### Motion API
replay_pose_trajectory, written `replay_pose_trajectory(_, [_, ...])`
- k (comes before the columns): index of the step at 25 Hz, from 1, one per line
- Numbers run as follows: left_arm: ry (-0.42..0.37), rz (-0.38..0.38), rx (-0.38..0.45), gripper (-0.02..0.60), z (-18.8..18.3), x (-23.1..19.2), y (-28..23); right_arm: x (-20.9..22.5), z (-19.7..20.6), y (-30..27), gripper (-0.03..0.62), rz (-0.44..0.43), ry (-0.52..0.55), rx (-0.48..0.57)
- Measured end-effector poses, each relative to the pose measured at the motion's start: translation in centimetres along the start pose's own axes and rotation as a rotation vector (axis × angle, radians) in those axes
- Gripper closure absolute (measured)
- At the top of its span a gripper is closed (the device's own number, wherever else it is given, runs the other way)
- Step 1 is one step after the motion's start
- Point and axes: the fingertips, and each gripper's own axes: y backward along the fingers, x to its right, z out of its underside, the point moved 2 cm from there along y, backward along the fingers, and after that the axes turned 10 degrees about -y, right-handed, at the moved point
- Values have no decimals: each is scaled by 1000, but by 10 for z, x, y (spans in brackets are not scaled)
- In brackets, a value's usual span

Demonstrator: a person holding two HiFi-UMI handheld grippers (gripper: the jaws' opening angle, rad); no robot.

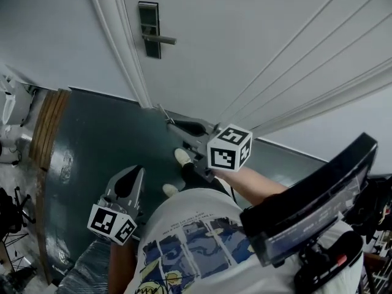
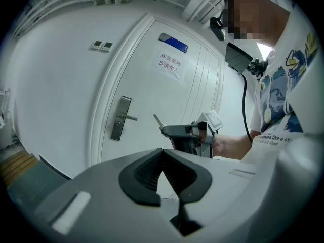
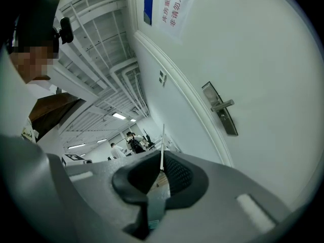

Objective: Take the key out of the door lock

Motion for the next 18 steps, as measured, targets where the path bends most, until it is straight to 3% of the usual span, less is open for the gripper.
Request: replay_pose_trajectory(18, [11,-1,-10,577,7,7,2,-21,12,14,569,-15,96,-42])
